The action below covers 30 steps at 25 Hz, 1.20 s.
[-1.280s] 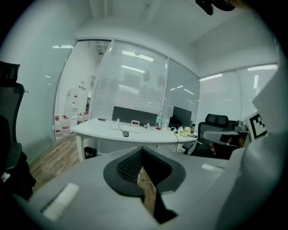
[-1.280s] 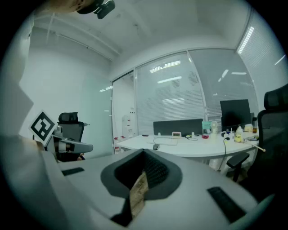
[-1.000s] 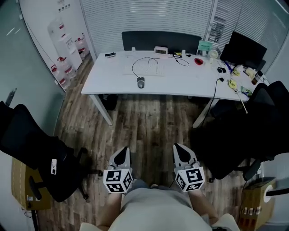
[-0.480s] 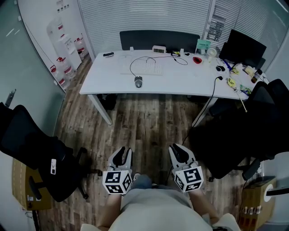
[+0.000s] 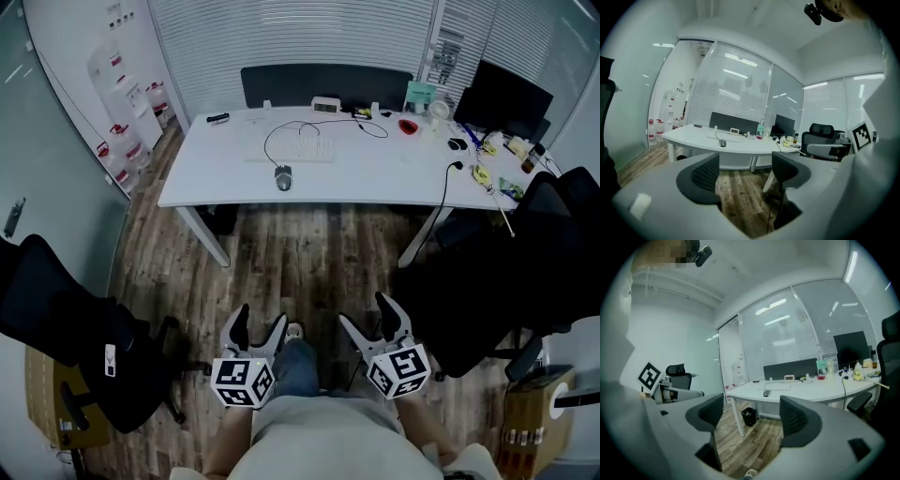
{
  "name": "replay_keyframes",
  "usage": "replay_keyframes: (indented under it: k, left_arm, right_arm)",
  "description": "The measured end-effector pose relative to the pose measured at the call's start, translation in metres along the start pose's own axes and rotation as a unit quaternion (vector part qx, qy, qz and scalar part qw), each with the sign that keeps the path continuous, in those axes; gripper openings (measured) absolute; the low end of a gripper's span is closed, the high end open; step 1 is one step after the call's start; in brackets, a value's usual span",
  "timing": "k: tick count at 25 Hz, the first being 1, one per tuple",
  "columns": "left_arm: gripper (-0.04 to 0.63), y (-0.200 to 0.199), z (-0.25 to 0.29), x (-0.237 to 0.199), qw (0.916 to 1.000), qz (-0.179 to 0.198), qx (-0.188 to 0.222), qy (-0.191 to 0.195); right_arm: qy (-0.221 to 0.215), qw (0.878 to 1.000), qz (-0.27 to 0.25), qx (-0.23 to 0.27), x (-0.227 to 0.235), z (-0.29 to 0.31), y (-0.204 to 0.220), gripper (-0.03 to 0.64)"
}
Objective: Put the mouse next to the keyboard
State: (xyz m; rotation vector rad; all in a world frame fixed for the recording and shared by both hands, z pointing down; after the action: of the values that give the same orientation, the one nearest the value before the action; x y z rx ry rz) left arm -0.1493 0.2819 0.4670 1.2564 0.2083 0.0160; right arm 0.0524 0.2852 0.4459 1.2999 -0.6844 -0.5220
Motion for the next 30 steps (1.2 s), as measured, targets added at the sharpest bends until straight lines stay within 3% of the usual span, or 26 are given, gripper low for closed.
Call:
replay_keyframes:
  k: [7, 21, 30]
  left_arm:
    - [0.342, -0.02, 0.064, -0.019, 0.9999, -0.006, -0.001, 0.013]
    - [0.341, -0.084, 0.204, -0.069, 0.9989, 0.0, -0.004, 0.046]
    - [0.341, -0.098, 0.277, -0.091, 0.9981, 0.011, -0.022, 0.056]
  right_arm:
    - [0.016, 1.0, 0.004, 0.004, 0.043, 0.048, -0.012, 0.385]
    - [0.064, 0.998, 0.015, 0.019, 0.122, 0.162, -0.055, 0.385]
    - [0.08, 0.996, 0.017, 0.022, 0.161, 0.222, -0.067, 0.385]
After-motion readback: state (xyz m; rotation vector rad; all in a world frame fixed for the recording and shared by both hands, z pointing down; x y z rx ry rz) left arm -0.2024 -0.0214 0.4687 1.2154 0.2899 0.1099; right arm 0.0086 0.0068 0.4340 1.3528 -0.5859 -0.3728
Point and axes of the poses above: the fingertips, and each gripper's own axes: z forward along the fingers, x to its right, y out of its underside, the point moved 2 cm from there along -z, backward along the fingers, and after that the axes turned 15 degrees about -y, right-handed, at the moved point
